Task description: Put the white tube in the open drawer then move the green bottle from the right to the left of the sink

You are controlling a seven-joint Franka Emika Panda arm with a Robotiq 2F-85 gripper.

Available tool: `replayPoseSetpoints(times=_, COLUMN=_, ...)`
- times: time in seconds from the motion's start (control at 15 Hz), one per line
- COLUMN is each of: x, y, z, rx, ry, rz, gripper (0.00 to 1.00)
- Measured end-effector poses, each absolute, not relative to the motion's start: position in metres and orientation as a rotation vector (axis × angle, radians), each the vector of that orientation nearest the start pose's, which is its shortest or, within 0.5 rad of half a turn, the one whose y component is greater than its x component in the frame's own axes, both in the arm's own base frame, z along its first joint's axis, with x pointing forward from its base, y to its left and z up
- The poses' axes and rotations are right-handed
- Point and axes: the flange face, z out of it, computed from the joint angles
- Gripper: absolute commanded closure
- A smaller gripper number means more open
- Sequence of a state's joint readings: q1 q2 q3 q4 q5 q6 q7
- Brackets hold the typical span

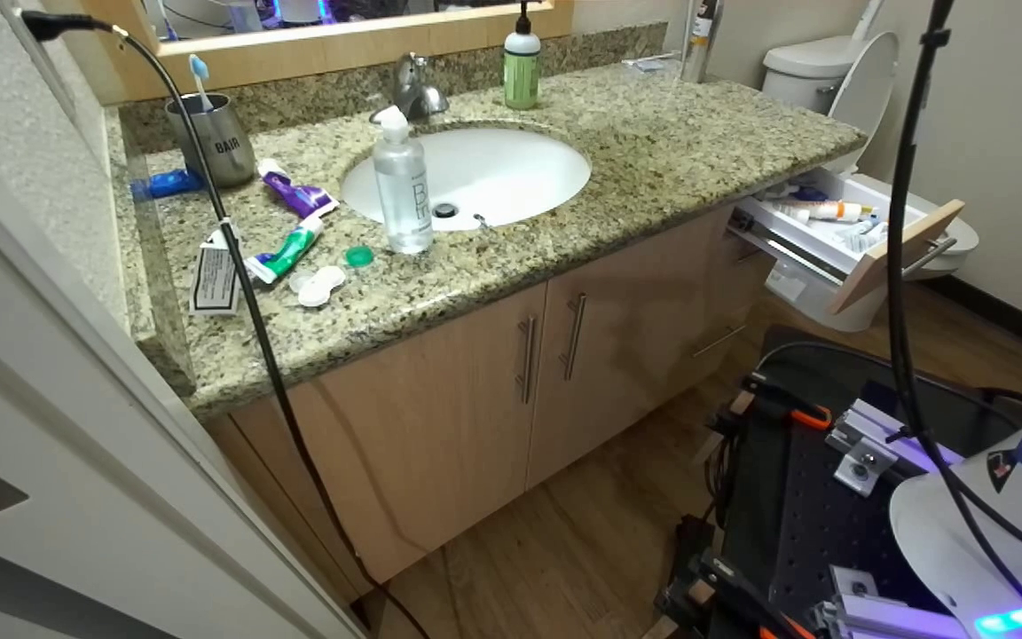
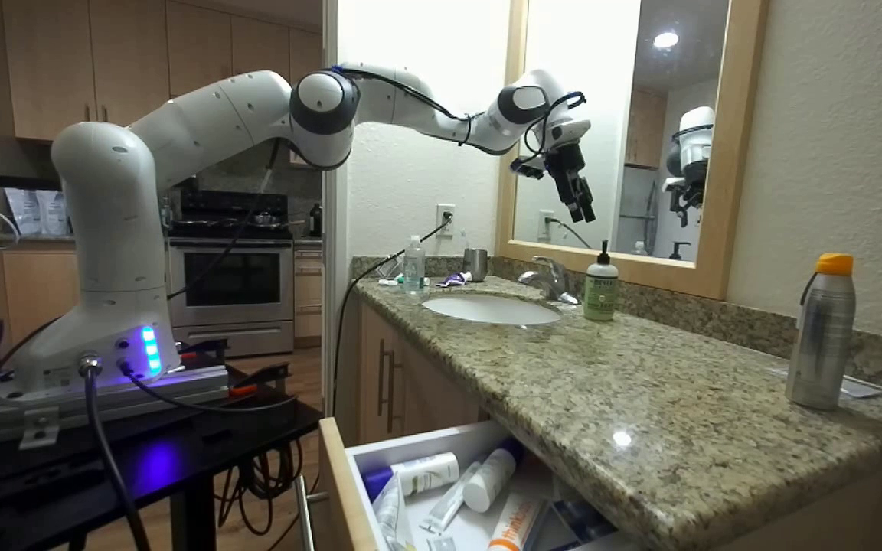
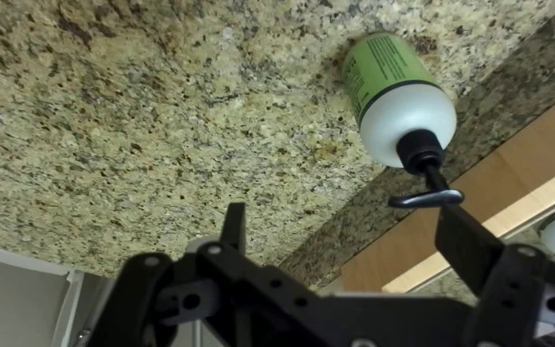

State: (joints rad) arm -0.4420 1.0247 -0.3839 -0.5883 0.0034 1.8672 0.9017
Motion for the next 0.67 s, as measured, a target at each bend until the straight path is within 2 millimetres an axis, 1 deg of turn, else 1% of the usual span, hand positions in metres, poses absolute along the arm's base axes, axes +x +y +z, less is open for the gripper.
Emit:
replayPoseSetpoints(times=0.27, x=0.667, y=-0.459, z=0.432, rx=-2.481, ry=2.289, rz=-0.555, gripper=0.00)
replayPoseSetpoints(times=0.47, x=0.664, y=-0.463, z=0.427, rx=-2.637, ry=2.098, rz=-0.475, gripper=0.00)
replayPoseSetpoints(times=0.67, x=0.653, y=-0.473, z=0.423, rx=-2.741, ry=1.893, rz=-0.366, gripper=0.00)
